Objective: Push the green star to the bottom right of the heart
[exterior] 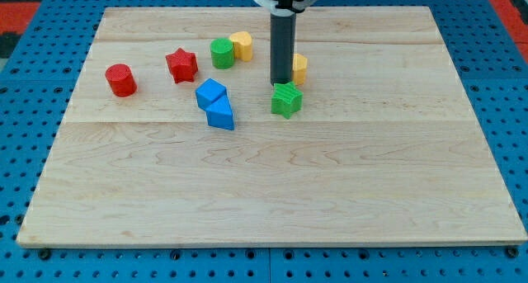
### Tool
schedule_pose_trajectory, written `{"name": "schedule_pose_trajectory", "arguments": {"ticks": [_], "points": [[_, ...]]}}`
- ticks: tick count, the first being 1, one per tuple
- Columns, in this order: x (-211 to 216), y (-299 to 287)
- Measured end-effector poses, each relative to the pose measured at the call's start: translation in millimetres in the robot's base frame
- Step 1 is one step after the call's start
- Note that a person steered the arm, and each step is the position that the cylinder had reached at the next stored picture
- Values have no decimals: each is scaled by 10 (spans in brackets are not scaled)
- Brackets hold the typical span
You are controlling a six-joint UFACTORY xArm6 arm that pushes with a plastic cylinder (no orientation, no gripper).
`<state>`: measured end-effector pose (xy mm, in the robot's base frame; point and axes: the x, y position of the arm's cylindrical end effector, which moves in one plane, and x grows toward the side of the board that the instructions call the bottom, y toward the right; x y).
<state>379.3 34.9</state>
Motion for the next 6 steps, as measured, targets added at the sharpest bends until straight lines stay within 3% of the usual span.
{"name": "schedule_pose_trajectory", "arguments": {"ticks": [1, 2, 3, 4, 5, 6], "points": [[95, 134], [350, 672], [864, 459], [394, -49], [-433, -115], [-934, -209]]}}
